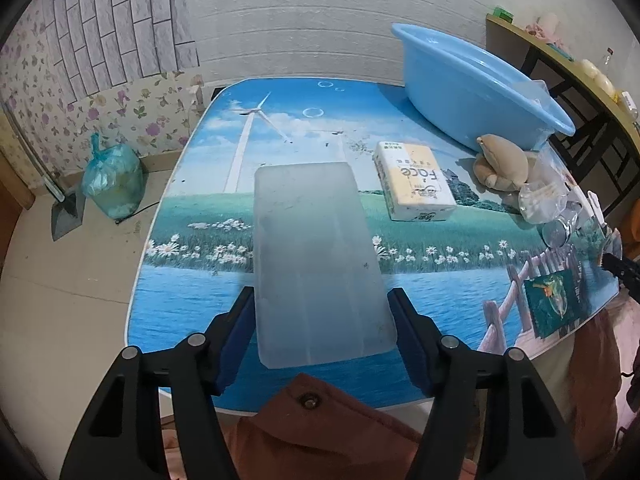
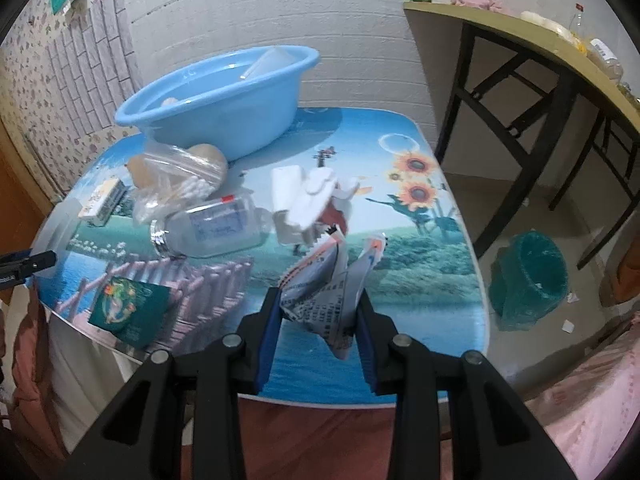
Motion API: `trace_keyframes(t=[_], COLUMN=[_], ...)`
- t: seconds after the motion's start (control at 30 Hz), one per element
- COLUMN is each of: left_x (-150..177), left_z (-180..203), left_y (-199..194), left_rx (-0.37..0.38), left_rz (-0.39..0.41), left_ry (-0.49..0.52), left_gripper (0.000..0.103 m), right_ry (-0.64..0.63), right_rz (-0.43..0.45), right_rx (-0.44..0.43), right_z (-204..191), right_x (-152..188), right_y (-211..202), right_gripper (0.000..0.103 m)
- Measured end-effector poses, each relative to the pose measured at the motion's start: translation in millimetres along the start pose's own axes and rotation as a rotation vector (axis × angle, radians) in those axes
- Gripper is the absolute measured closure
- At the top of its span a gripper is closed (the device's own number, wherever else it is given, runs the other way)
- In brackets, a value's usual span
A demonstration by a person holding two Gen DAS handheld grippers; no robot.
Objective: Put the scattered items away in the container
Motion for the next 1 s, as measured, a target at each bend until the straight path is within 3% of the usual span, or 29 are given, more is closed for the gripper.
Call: trace_keyframes(t=[0.23,0.4,0.53,0.7,0.77,0.83,0.93,1.0], left_x=[-1.5,-4.1,-5.6,-5.6,-4.9,-4.5,-5.5,-5.6], left_z=[-3.5,-0.4,2.2,6.1,7.8,8.3,8.4,8.8], left_y=[6.2,11.8,16.1,19.7,21.2,21.0,22.1,22.2], left_rx=[-0.021,-0.053,-0.068,-0.067,-0.066,-0.067,-0.067,-0.069], left_rz=[-0.006,0.014,0.039,0.065,0.078,0.096,0.116,0.132], left_ry=[-0.012,0.002,0.008,0.022,0.028,0.027,0.031,0.032], left_gripper=[0.036,0.026,0.016,0.005,0.0,0.0,0.0,0.0], right_ry=[0.037,0.006,-0.015,-0.029,-0.044,-0.049,-0.058,-0.059], right_rz=[-0.025,-0.024,-0.005,0.007,0.029,0.04,0.036,0.032], right_rx=[0.0,0.011,0.021,0.016,0.009,0.004,-0.004,-0.007], right_z=[11.1,0.6,-9.6,-22.5,-28.9,-34.7,-41.1,-42.6], right_x=[5.5,6.5,4.5,4.4,4.6,4.9,3.3,1.2], right_y=[1.6,4.7,10.8,18.2,18.7,21.0,27.2,30.6], right_gripper=[0.066,0.065,0.054,0.049,0.042,0.022,0.0,0.0])
Point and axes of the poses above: each gripper's, at about its wrist camera, not at the fingertips, and y roughly the way its jaws point, z to its right, x to its underside, the point moved 6 cm from there along y, roughly the way its jaws point, and after that the axes turned 9 degrees about x, right-handed, at the moved point
